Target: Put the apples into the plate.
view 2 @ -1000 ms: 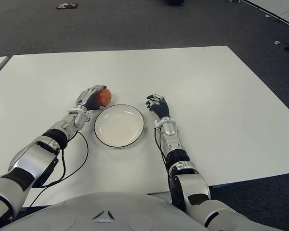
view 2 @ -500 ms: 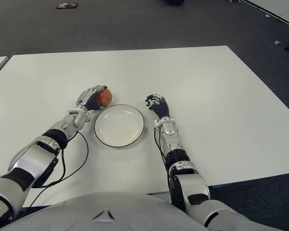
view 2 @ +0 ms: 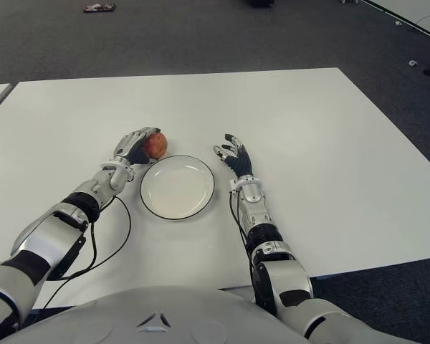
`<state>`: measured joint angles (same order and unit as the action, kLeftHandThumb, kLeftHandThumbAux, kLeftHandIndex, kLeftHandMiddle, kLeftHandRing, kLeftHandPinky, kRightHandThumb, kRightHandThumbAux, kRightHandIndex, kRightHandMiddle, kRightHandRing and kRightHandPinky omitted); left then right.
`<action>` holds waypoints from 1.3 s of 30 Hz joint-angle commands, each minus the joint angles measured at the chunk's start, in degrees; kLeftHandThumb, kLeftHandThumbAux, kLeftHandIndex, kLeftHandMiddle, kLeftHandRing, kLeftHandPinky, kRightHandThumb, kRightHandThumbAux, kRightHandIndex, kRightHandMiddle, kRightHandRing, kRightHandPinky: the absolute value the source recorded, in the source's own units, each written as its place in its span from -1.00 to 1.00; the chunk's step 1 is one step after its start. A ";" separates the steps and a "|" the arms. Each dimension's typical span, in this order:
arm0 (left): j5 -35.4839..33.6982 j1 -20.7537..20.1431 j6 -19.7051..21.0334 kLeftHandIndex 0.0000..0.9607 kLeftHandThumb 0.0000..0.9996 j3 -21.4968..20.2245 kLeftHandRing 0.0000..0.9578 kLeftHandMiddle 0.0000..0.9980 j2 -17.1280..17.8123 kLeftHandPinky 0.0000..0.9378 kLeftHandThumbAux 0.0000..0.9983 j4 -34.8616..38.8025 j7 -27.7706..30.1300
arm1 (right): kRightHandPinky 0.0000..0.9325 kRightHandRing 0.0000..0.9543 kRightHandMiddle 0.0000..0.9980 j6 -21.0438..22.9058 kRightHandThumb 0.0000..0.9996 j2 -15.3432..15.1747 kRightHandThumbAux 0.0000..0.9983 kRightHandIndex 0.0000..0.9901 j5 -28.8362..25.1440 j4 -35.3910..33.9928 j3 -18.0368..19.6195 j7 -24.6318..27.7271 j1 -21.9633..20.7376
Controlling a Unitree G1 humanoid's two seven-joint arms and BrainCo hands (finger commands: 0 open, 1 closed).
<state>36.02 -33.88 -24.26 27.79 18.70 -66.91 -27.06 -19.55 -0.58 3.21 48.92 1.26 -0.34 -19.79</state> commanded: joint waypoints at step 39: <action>-51.75 18.00 12.46 -0.08 0.50 -27.29 0.85 0.76 -8.45 0.89 0.40 49.54 46.72 | -0.85 -0.97 -1.00 2.01 -0.88 -0.29 0.41 -1.00 0.96 3.29 -1.34 -0.35 2.97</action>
<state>-14.64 -16.43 -13.11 1.75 10.45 -18.16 18.34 -20.49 -0.98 4.09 49.15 0.10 -0.89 -19.36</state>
